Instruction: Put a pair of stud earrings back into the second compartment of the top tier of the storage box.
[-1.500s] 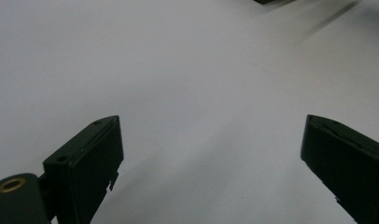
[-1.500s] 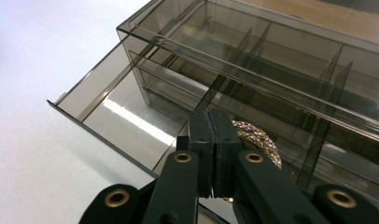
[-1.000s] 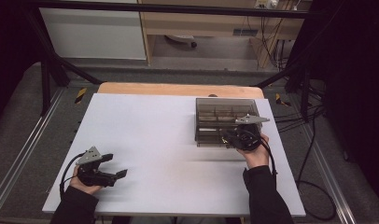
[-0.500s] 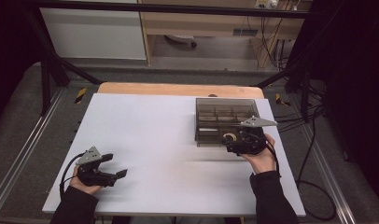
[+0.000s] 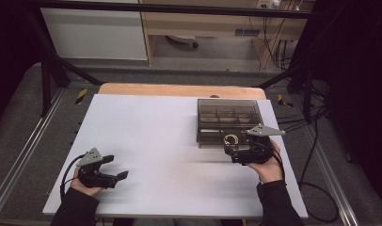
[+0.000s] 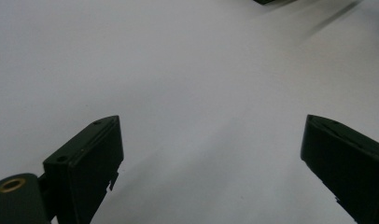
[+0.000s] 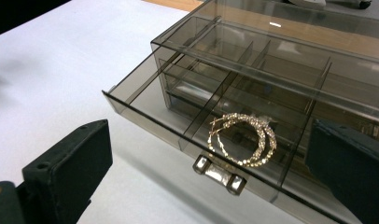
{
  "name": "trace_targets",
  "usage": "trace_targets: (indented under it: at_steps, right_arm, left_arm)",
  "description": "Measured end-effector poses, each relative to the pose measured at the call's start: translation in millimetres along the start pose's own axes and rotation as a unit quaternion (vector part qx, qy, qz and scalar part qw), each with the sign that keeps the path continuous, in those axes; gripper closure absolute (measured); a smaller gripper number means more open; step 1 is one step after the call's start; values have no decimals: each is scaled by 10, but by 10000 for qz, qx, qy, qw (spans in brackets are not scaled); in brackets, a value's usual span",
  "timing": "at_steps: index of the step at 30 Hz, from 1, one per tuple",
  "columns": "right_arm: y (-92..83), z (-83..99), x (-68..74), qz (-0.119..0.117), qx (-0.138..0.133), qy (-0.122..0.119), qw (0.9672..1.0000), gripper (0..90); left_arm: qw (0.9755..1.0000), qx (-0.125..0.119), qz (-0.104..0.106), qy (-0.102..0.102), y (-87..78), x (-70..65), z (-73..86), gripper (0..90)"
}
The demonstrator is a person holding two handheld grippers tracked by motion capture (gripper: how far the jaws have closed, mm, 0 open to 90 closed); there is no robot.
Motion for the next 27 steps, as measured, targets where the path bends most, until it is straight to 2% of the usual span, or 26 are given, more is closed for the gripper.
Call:
trace_targets:
  at_steps: [10, 20, 27]
  right_arm:
    - [-87, 148, 13, -84, -50, 37, 9999, 7]
    - [-90, 274, -2, -179, -106, 78, 9998, 7]
    - [-99, 353, -6, -229, -44, 98, 9997, 7]
  left_arm:
    - [10000, -24, -9, 6, -8, -6, -8, 55]
    - [10000, -26, -13, 7, -8, 1, -8, 55]
    - [10000, -10, -3, 12, -2, -4, -4, 55]
Point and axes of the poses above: each handheld gripper's, and its own axes: y roughly forward along the jaws, z roughly out of its underside, x roughly to its left, the point moved 8 cm from there along y, roughly forward along the jaws, and after that the axes turned 14 degrees about -z, right-handed, at the moved point
